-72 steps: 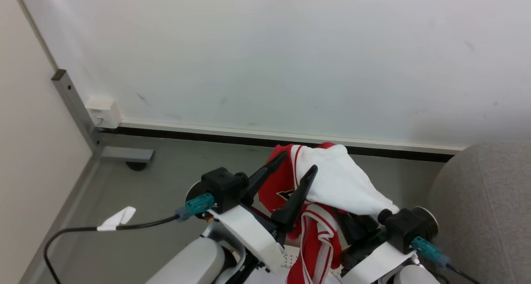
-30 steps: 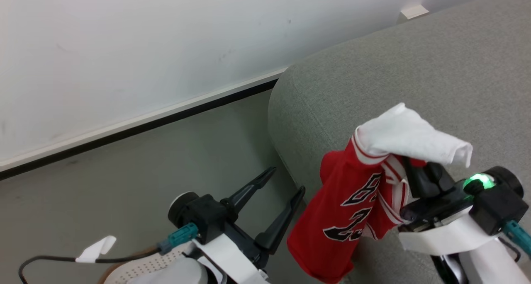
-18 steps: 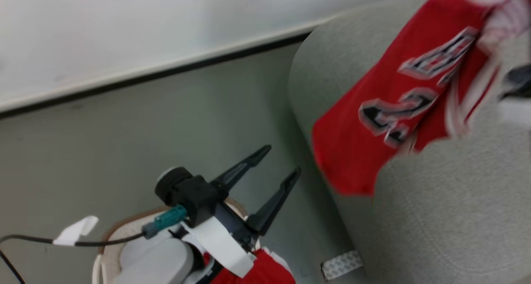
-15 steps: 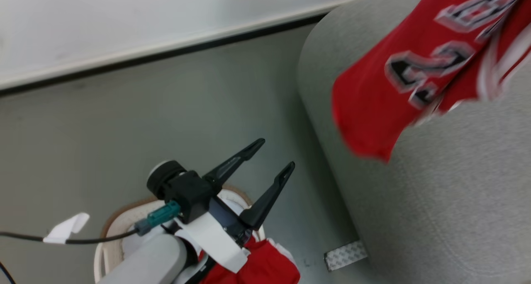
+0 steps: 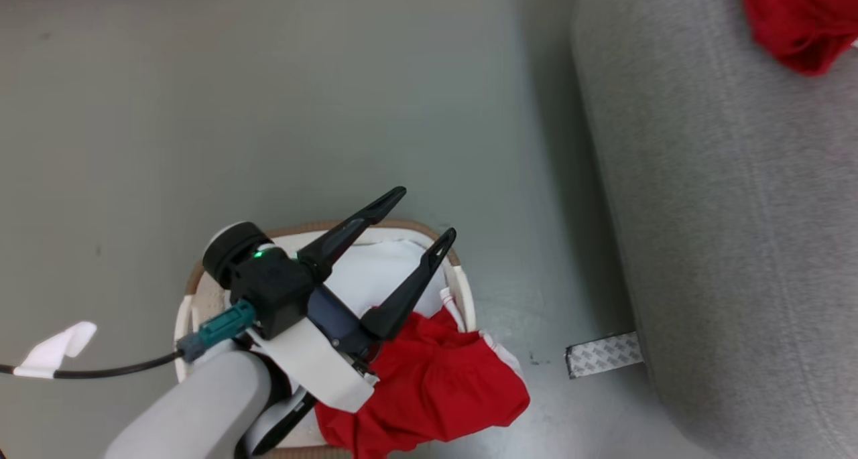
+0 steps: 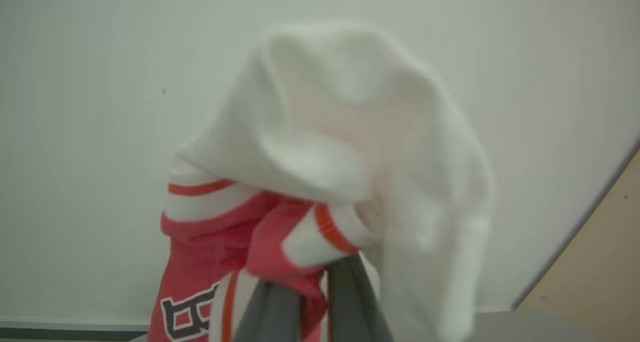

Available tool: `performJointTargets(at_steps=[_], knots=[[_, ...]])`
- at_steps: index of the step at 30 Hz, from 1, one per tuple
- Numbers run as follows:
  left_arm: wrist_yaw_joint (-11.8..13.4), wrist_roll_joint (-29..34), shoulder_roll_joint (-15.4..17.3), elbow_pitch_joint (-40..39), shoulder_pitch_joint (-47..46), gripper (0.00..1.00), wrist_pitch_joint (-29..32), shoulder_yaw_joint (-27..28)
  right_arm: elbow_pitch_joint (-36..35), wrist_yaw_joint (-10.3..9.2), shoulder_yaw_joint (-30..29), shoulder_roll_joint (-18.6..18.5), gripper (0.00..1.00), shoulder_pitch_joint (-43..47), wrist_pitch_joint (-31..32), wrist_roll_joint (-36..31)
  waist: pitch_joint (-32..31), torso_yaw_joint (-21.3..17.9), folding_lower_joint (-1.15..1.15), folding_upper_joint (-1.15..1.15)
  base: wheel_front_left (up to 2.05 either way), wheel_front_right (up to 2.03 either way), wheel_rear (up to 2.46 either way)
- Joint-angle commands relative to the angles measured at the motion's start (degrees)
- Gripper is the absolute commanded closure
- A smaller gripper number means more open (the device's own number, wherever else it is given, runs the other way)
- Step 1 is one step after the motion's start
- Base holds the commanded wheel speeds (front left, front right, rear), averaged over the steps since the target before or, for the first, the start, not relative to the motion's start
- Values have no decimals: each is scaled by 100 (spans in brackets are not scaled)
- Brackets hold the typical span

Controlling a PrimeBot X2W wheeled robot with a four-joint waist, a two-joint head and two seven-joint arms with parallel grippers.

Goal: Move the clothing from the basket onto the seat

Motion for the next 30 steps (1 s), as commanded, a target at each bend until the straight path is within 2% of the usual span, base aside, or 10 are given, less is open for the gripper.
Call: performJointTargets(at_steps=[1, 7, 13, 14, 15, 16, 17, 23, 30], knots=[[-27, 68, 37, -22, -80, 0, -32, 12, 250, -12, -11, -60, 100, 198, 3, -59, 188, 152, -1, 0, 0, 0, 0], [-31, 82, 36, -27, -167, 0, -46, -3, 1477, -12, -57, -20, 100, 779, 141, -201, 390, 297, -1, 0, 0, 0, 0], [-12, 65, 68, 26, -210, 0, -71, 20, 2185, -12, 58, 118, 100, 900, 364, -106, 449, 360, -1, 0, 0, 0, 0], [-10, 56, 75, 37, -214, 0, -81, 24, 2238, -12, 103, 125, 86, 879, 356, -115, 442, 360, -1, 0, 0, 0, 0], [-5, 45, 81, 50, -210, 0, -91, 29, 2283, -12, 166, 135, 61, 861, 356, -138, 423, 355, -1, 0, 0, 0, 0], [-3, 30, 80, 72, -203, 0, -102, 32, 2320, -12, 248, 140, 25, 839, 351, -167, 394, 347, -1, 0, 0, 0, 0], [3, 15, 73, 99, -187, 0, -103, 33, 2370, -12, 295, 140, 0, 815, 361, -178, 348, 335, -1, 0, 0, 0, 0], [69, -95, -50, 369, 37, 0, -208, 5, 2279, -12, 863, -1, 0, 899, 457, 65, -275, 244, -1, 0, 0, 0, 0], [288, -347, -175, 721, 439, 0, -420, 228, 1688, -12, 1659, -674, 0, 1434, 599, 643, -1408, 235, -1, 0, 0, 0, 0]])
